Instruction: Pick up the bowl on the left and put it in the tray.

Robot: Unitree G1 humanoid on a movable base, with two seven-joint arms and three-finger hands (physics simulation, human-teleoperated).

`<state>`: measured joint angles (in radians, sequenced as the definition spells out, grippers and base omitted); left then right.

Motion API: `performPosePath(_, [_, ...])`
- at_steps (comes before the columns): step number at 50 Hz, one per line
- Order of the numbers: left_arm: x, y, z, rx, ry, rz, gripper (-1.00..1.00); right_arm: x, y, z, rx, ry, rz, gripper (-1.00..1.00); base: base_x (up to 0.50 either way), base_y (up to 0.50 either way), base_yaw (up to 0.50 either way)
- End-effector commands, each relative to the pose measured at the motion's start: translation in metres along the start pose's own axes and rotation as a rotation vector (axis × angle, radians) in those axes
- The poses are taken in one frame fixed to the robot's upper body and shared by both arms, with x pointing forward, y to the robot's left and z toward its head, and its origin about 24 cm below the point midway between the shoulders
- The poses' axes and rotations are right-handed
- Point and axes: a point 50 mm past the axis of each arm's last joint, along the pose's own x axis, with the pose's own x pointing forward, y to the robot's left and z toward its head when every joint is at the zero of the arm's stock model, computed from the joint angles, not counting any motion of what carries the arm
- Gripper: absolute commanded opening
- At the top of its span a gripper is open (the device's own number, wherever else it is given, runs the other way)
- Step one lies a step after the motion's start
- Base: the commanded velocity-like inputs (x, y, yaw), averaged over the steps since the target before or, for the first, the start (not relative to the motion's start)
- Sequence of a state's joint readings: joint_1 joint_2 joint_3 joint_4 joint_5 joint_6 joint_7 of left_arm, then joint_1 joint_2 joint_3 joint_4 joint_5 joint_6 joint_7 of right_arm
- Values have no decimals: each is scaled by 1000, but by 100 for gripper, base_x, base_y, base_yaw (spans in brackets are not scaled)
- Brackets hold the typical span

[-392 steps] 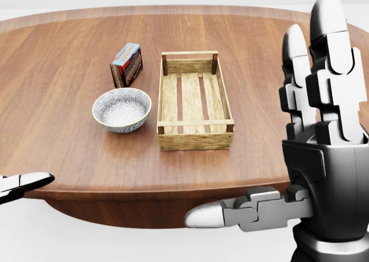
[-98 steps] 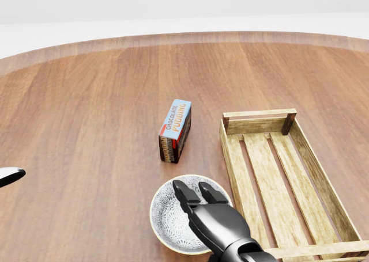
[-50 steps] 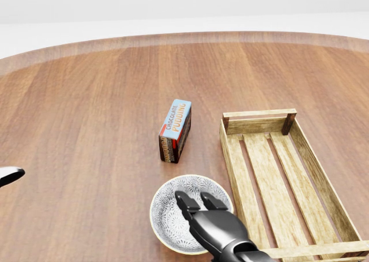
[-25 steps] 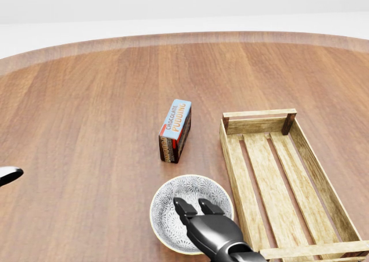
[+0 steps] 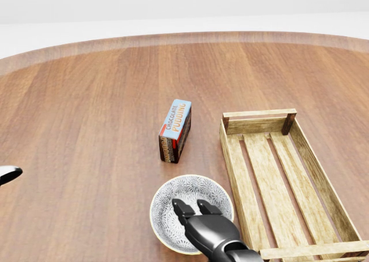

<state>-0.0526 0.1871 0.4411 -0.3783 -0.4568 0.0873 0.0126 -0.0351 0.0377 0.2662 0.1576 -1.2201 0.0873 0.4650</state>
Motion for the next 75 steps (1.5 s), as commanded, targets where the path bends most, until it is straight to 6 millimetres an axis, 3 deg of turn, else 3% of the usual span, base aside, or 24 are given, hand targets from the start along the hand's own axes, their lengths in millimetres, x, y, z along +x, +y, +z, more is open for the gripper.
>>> performPosePath(1, [0,0,-1,0,5,-1,100,5,1,-2,7,7,5,100,0,0,0])
performPosePath(56, [0,0,2,-4,-7,-1,100,21,24,-4,79,18,37,100,0,0,0])
performPosePath(57, [0,0,1,-3,-5,-1,100,22,25,-5,85,19,40,91,0,0,0])
performPosePath(60, [0,-1,1,-3,-5,-2,100,22,27,-5,90,22,40,25,0,0,0])
performPosePath(61, [0,-1,1,-2,-2,-2,100,23,27,-6,90,22,41,-42,0,0,0])
performPosePath(62, [0,-1,1,-2,-3,-2,100,22,28,-5,91,20,45,-83,0,0,0])
performPosePath(63, [0,-1,0,-2,-2,-3,100,22,28,-5,86,19,46,-100,0,0,0])
performPosePath(75, [-1,-1,0,-1,2,-4,100,19,35,4,63,-4,77,-100,0,0,0])
